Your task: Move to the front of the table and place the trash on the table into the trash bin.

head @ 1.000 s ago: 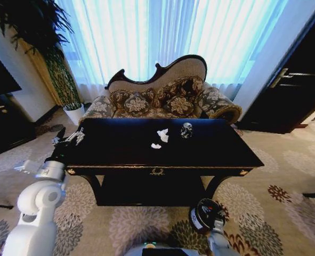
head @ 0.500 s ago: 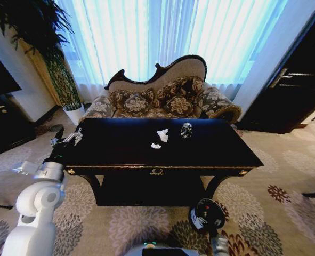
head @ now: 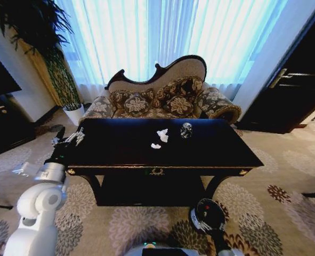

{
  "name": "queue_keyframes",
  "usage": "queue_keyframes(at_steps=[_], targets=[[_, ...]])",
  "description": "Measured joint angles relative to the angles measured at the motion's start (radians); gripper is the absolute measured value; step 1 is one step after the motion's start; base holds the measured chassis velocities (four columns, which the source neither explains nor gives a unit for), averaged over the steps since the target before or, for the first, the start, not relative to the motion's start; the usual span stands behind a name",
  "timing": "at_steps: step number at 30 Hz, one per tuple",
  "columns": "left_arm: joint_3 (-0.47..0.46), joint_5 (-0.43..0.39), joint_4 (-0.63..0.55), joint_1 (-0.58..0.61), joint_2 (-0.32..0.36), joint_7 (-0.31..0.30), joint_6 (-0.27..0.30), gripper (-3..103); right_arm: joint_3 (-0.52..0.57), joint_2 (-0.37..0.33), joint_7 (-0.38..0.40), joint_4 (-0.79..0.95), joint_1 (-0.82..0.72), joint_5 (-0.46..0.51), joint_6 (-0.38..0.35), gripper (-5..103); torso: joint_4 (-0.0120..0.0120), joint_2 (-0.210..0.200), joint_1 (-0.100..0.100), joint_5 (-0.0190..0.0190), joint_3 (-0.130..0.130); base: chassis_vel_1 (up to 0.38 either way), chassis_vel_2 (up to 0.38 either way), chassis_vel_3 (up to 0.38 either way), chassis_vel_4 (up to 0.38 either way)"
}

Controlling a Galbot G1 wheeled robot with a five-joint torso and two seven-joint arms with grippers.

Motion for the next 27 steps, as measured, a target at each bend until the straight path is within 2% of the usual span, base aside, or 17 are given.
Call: queue_keyframes(at_steps=[5,16,27], targets=[[-0.006,-0.007,-0.008,0.002,0.0,0.0,0.0,100,0.014,-0.005,0.015,0.098,-0.068,-0.033,0.014,100,-0.0001,0.0,0.0,0.0001,0.0,0.0,0.0,0.0,0.0],[-0.017,-0.017,-0.015,0.011,0.007,-0.002,0.0,100,0.025,0.071,0.049,0.316,-0.127,-0.058,0.031,100,-0.0001,0.0,0.0,0.0,0.0,0.0,0.0,0.0,0.0],[-0.036,-0.036,-0.007,0.016,0.029,-0.001,0.001,100,0.068,0.066,0.087,0.511,-0.094,-0.026,-0.053,100,-0.0001,0.0,0.0,0.0,0.0,0.0,0.0,0.0,0.0]])
